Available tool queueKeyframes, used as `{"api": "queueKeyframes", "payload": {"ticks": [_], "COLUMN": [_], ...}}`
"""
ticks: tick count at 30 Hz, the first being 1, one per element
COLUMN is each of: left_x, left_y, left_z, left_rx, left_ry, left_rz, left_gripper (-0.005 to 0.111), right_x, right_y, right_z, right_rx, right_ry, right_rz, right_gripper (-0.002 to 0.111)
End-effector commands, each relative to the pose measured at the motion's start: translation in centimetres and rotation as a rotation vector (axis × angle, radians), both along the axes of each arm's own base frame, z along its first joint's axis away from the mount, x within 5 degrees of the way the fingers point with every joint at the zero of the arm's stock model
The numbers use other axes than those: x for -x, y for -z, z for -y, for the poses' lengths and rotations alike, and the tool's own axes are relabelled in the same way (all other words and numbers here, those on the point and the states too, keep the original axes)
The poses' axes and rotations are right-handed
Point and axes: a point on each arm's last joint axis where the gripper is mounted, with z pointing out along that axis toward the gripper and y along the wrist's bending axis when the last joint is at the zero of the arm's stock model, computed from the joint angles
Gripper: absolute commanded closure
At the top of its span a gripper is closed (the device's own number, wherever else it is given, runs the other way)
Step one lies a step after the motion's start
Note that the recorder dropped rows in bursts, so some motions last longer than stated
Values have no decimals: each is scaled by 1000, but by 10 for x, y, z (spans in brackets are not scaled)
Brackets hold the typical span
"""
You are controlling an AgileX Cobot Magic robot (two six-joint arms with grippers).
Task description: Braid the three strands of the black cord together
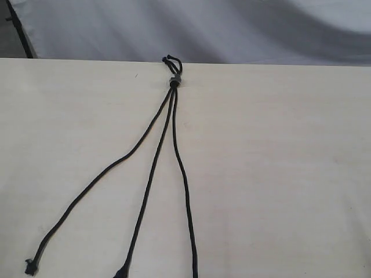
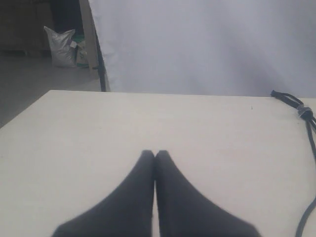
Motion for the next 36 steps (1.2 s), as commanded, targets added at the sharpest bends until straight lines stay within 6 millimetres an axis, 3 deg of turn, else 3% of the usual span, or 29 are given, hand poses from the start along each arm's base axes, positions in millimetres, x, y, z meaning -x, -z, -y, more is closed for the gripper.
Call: {"api": "queueKeyframes", "payload": {"ticks": [1, 8, 11, 14, 17, 21, 25, 28, 32, 36], "left_x": [0, -1, 0, 7, 19, 38, 41, 26, -6, -47], "left_y": [-2, -9, -25, -46, -66, -86, -117, -141, -164, -171], "left_z": [0, 1, 1, -4, -7, -3, 9, 10, 8, 1], "left_rx": [7, 29, 423, 681, 694, 504, 207, 143, 60, 51], "left_ry": [5, 10, 13, 41, 96, 180, 185, 166, 145, 127], "left_rz": [8, 90, 353, 661, 929, 1197, 1114, 943, 701, 471], "left_gripper": [106, 106, 106, 106, 106, 106, 107, 107, 107, 107], "right_x": [0, 0, 0, 3, 6, 10, 9, 5, -16, -44], "right_y": [1, -8, -17, -28, -35, -45, -62, -83, -87, -78], "right_z": [0, 0, 1, 6, 11, 12, 0, -6, -9, -12], "right_rx": [14, -16, -284, -608, -737, -578, -249, -121, -60, -41], "right_ry": [6, 8, 15, 34, 55, 47, -40, -85, -141, -213], "right_rz": [2, 105, 248, 429, 545, 638, 589, 535, 410, 284], "right_gripper": [20, 20, 20, 20, 20, 20, 20, 20, 20, 20]}}
